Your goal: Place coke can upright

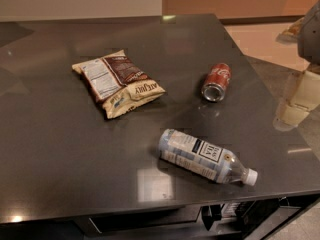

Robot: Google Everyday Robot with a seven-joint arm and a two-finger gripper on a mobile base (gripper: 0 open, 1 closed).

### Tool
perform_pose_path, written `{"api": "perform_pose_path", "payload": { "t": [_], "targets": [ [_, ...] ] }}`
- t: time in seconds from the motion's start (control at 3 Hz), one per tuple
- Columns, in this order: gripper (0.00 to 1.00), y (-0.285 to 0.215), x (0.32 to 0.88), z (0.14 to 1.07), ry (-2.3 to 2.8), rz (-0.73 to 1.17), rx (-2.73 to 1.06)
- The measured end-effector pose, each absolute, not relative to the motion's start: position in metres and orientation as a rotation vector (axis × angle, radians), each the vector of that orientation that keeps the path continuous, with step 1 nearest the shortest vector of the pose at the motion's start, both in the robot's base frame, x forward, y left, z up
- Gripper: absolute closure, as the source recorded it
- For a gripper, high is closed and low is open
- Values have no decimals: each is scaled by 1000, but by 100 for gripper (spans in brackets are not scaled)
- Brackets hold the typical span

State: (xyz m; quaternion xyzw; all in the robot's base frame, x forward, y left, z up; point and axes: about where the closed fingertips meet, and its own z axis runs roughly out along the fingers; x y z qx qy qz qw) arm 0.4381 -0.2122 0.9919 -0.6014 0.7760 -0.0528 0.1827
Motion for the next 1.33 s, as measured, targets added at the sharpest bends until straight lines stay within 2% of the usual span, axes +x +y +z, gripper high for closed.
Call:
{"api": "perform_pose_path", "payload": {
  "t": [0.67,1.33],
  "targets": [
    [0,-213,441,992,2202,-155,-1685],
    [0,-225,496,981,2383,-229,-1455]
  ]
}}
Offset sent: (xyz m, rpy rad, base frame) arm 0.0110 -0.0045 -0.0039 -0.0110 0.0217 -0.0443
